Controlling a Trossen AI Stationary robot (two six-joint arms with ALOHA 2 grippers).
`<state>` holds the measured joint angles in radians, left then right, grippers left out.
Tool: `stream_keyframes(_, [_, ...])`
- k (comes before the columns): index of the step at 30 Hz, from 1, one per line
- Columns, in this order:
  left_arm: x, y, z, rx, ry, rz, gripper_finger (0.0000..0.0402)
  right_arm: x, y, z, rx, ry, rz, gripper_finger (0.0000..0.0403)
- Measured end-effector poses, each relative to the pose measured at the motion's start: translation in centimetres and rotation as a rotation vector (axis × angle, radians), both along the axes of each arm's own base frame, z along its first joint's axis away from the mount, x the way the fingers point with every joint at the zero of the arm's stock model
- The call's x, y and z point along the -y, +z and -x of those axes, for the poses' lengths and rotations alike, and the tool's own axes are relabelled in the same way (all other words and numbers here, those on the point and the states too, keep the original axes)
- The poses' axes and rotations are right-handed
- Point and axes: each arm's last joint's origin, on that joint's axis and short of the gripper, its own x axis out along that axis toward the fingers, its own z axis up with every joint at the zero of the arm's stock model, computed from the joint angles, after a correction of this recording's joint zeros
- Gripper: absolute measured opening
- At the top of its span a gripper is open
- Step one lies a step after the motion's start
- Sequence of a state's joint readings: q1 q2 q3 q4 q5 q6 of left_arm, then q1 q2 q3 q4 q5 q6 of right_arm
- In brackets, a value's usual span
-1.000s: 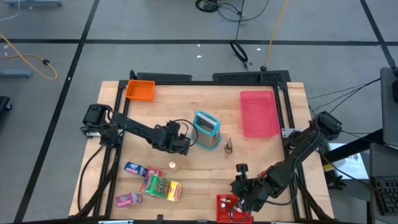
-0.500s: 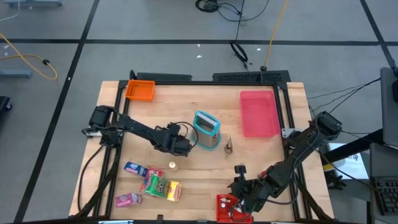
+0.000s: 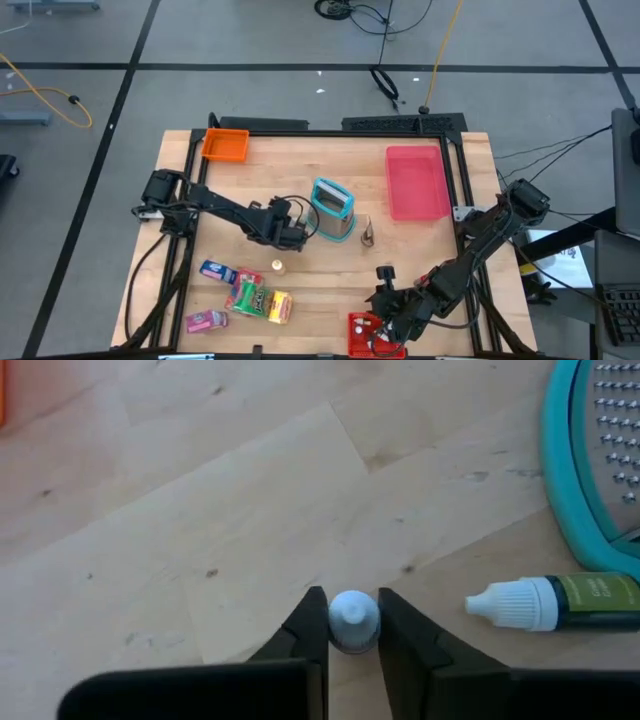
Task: Pick & Place Kitchen Items
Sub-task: Put the small orange food coloring bottle into the red bin
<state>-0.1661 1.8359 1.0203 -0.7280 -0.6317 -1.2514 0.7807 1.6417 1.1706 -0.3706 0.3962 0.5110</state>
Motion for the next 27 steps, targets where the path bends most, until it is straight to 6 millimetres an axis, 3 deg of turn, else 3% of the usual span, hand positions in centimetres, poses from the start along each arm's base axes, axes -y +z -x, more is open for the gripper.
stream_keyframes(9, [0.1,0.2,0.1,-0.007,-0.008,0.030,0.0044,0.0,0.0,0.0,0.000,0.000,0.000,0.0105])
stream_keyframes(14, [0.5,1.9,0.4,0.041,-0.029,0.081,0.0044,0.0,0.0,0.0,-0.001,0.003,0.003,0.0105])
stream_keyframes(27, [4.3,6.2,1.6,0.208,-0.229,0.087,0.0045,0.0,0.0,0.0,-0.002,0.003,0.005,0.0105])
